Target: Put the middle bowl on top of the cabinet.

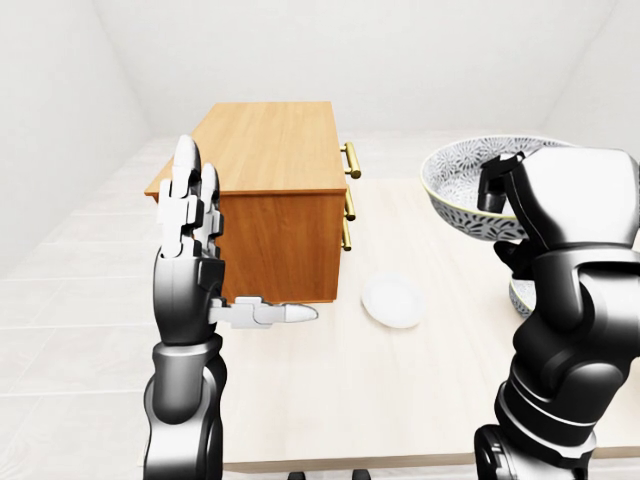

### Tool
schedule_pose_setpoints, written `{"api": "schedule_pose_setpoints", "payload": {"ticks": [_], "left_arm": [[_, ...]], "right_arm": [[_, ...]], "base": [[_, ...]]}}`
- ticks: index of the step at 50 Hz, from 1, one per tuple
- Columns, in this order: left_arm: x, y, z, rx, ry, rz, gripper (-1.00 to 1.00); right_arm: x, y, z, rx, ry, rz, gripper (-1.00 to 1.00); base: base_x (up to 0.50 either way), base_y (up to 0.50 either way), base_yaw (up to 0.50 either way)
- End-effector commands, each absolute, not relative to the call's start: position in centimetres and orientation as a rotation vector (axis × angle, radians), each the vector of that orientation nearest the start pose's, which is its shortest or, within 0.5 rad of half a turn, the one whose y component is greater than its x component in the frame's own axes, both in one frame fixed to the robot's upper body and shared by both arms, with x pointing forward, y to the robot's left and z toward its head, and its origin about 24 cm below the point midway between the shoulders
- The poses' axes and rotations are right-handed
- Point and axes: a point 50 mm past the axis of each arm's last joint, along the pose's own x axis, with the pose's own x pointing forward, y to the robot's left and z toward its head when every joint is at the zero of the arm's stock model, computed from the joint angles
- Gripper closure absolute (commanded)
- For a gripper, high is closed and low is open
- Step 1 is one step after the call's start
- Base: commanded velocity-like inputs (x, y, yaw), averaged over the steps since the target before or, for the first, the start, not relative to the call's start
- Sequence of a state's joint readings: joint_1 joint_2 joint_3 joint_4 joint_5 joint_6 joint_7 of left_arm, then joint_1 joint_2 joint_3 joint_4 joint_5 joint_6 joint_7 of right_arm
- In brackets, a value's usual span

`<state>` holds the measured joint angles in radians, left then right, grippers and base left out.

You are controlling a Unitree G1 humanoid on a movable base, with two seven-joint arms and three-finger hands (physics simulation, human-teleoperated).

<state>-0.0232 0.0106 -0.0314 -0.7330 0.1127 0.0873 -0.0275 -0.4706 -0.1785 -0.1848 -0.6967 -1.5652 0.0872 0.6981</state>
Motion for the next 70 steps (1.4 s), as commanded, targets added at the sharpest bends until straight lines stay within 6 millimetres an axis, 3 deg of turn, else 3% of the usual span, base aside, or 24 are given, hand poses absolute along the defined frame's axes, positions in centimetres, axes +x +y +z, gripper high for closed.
{"api": "schedule_pose_setpoints", "payload": {"ticks": [1,5,8,14,18,25,37,49,69,70], "left_arm": [[20.7,14.0,19.8,0.116,-0.668,-0.022,-1.0],[20.6,13.9,19.8,0.112,-0.668,-0.033,-1.0],[20.7,14.0,19.8,0.109,-0.665,-0.029,-1.0],[20.4,13.4,19.9,0.125,-0.673,-0.068,-1.0],[20.4,13.9,20.2,0.092,-0.686,-0.04,-1.0],[20.5,13.9,20.1,0.082,-0.68,-0.04,-1.0],[20.2,13.9,20.3,0.082,-0.695,-0.047,-1.0],[20.3,14.0,20.4,0.082,-0.699,-0.041,-1.0],[20.3,14.0,20.4,0.082,-0.698,-0.041,-1.0],[20.3,14.1,20.3,0.083,-0.692,-0.04,-1.0]], "right_arm": [[22.9,-17.4,27.8,-1.538,-0.352,-0.447,1.0],[23.3,-17.5,26.9,-1.566,-0.311,-0.415,1.0],[23.1,-17.4,28.1,-1.569,-0.352,-0.458,1.0],[23.5,-17.5,26.5,-1.569,-0.296,-0.393,1.0],[23.8,-17.4,27.5,-1.604,-0.311,-0.436,1.0],[25.1,-16.2,27.2,-1.534,-0.338,-0.337,1.0],[27.3,-14.4,31.0,-1.608,-0.392,-0.396,1.0],[29.4,-14.3,29.7,-1.565,-0.345,-0.262,1.0],[29.3,-13.9,29.8,-1.572,-0.362,-0.248,1.0],[29.4,-13.7,30.5,-1.568,-0.381,-0.256,1.0]], "base": [[0.0,0.0,0.0],[0.0,0.0,0.0],[0.0,0.0,0.0],[0.0,0.0,0.0],[0.0,0.0,0.0],[0.0,0.0,0.0],[0.0,0.0,0.0],[0.0,0.0,0.0],[0.0,0.0,0.0],[0.0,0.0,0.0]]}}
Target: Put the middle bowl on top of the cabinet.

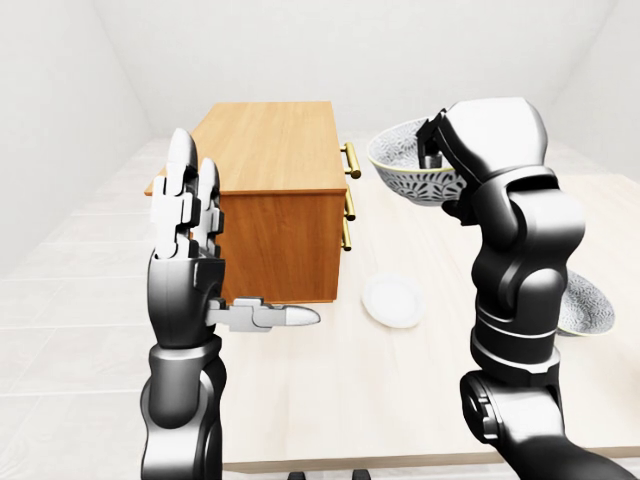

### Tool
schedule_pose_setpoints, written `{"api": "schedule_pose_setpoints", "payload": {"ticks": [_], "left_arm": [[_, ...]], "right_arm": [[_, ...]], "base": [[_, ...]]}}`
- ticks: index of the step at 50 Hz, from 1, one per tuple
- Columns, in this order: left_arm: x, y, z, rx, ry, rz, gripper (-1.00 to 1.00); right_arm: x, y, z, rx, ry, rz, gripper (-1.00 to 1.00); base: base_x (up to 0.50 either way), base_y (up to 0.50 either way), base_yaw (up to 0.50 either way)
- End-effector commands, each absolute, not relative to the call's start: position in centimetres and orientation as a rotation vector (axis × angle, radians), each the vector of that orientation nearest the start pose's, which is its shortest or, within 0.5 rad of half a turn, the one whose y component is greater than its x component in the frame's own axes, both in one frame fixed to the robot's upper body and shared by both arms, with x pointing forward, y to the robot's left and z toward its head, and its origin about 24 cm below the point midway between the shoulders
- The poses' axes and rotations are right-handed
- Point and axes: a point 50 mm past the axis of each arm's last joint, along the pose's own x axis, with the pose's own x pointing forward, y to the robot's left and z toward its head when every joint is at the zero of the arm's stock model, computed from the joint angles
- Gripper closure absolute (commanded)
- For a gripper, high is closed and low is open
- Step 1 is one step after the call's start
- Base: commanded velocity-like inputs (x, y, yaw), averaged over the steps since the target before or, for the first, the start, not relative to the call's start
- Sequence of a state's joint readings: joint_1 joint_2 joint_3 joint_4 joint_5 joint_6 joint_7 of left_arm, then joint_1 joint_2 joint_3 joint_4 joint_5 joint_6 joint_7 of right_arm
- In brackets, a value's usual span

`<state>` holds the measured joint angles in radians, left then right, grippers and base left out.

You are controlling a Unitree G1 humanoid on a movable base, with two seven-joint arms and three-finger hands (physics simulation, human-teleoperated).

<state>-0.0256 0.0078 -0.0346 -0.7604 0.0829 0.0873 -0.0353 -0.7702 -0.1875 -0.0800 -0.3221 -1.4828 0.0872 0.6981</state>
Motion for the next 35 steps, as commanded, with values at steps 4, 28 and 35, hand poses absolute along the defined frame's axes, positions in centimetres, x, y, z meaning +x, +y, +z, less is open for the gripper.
{"api": "schedule_pose_setpoints", "payload": {"ticks": [4,28,35], "left_arm": [[20.5,14.1,20.1,0.08,-0.684,-0.041,-1.0],[20.3,13.9,20.4,0.085,-0.697,-0.047,-1.0],[20.4,13.9,20.2,0.09,-0.687,-0.051,-1.0]], "right_arm": [[30.3,-13.5,31.3,-1.546,-0.388,-0.233,1.0],[30.9,-11.7,36.1,-1.294,-0.721,-0.201,1.0],[32.1,-11.5,36.9,-1.157,-0.785,-0.197,1.0]], "base": [[0.0,0.0,0.0],[0.0,0.0,0.0],[0.0,0.0,0.0]]}}
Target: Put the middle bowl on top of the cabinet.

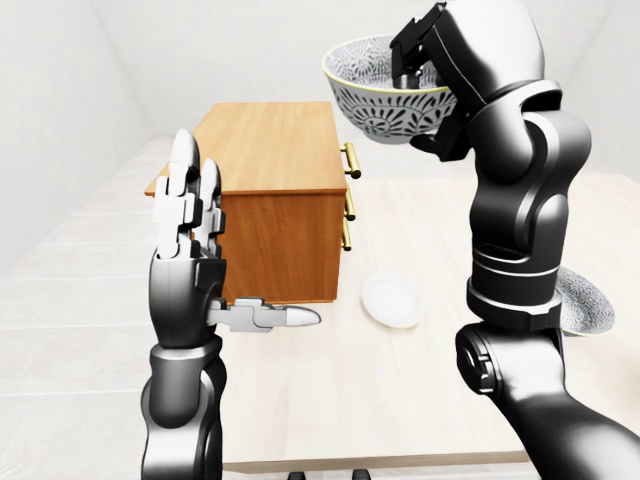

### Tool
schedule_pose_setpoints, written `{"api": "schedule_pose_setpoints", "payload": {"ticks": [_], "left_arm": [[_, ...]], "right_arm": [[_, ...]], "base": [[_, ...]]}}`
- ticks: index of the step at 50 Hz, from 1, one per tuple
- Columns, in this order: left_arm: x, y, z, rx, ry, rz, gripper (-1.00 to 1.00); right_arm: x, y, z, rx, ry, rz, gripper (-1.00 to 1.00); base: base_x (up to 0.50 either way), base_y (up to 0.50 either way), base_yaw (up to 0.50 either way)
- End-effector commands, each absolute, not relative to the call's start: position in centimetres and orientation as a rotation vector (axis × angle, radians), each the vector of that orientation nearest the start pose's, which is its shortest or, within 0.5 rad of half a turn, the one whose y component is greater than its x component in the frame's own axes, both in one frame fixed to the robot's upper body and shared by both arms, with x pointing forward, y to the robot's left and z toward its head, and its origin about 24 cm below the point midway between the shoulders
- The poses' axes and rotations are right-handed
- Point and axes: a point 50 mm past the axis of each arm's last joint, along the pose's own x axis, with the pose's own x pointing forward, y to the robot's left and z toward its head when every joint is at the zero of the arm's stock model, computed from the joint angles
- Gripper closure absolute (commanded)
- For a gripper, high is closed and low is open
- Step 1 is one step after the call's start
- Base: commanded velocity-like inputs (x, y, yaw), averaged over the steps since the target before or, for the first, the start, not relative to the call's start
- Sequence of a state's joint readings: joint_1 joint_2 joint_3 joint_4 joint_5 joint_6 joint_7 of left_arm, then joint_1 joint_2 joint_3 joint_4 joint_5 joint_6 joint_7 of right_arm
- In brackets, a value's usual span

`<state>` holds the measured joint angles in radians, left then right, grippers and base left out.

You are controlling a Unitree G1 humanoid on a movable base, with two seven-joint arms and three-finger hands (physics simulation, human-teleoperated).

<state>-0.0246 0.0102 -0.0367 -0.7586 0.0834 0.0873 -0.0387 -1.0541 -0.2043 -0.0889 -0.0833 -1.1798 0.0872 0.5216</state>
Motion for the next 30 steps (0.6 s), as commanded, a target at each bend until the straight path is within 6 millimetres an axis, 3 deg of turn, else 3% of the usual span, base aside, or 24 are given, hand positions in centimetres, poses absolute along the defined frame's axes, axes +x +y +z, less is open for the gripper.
{"api": "schedule_pose_setpoints", "payload": {"ticks": [1,8,18,30], "left_arm": [[20.5,13.9,20.0,0.09,-0.677,-0.051,-1.0],[20.4,13.9,20.2,0.091,-0.69,-0.05,-1.0],[20.5,13.9,20.3,0.096,-0.691,-0.047,-1.0],[20.4,13.9,20.4,0.101,-0.697,-0.049,-1.0]], "right_arm": [[32.1,-11.5,37.1,-1.135,-0.797,-0.199,1.0],[34.3,-10.9,37.4,-0.977,-0.806,-0.182,1.0],[37.1,-10.7,37.3,-0.883,-0.73,-0.164,1.0],[38.5,-9.9,38.0,-0.833,-0.684,-0.165,1.0]], "base": [[0.0,0.0,0.0],[0.0,0.0,0.0],[0.0,0.0,0.0],[0.0,0.0,0.0]]}}
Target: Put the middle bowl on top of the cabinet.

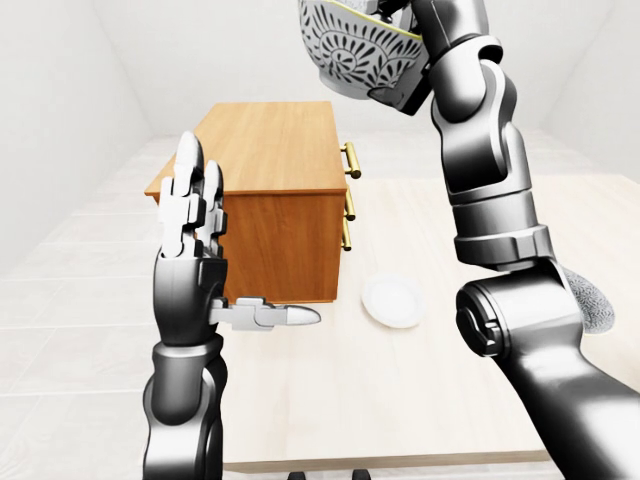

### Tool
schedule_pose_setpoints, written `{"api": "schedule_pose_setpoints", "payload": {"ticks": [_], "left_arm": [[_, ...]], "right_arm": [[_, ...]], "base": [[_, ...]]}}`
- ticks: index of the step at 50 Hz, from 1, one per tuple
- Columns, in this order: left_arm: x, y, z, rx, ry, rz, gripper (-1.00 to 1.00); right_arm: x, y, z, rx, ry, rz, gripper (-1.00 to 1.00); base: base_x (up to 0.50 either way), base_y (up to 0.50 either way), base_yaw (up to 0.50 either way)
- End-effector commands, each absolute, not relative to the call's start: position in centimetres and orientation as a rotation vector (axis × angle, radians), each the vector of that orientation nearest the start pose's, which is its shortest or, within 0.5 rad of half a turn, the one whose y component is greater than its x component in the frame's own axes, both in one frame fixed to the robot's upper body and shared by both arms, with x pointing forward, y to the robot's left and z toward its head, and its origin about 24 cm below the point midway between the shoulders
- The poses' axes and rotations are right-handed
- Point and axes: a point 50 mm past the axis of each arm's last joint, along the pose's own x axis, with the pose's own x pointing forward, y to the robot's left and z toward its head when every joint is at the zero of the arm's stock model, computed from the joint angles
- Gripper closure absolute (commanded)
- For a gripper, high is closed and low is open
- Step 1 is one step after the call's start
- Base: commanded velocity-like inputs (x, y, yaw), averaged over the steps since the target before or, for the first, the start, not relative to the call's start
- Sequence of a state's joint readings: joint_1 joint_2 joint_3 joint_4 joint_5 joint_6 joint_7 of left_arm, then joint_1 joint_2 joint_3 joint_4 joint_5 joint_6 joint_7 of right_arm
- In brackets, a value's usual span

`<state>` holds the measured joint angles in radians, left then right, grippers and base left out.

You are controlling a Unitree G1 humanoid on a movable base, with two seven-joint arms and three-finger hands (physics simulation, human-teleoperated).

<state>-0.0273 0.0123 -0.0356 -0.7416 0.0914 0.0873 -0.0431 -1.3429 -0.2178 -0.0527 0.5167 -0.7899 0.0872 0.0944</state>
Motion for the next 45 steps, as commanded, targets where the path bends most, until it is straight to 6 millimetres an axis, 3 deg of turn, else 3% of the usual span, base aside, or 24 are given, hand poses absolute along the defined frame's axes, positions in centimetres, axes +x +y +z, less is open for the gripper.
{"api": "schedule_pose_setpoints", "payload": {"ticks": [1,23,45], "left_arm": [[20.4,13.9,20.3,0.101,-0.694,-0.049,-1.0],[20.4,13.8,20.1,0.1,-0.683,-0.059,-1.0],[20.4,13.8,20.1,0.099,-0.681,-0.06,-1.0]], "right_arm": [[38.6,-9.7,38.0,-0.83,-0.679,-0.16,1.0],[40.3,-7.5,37.3,-0.817,-0.574,-0.134,1.0],[40.3,-5.1,37.3,-0.904,-0.563,-0.093,1.0]], "base": [[0.0,0.0,0.0],[0.0,0.0,0.0],[0.0,0.0,0.0]]}}
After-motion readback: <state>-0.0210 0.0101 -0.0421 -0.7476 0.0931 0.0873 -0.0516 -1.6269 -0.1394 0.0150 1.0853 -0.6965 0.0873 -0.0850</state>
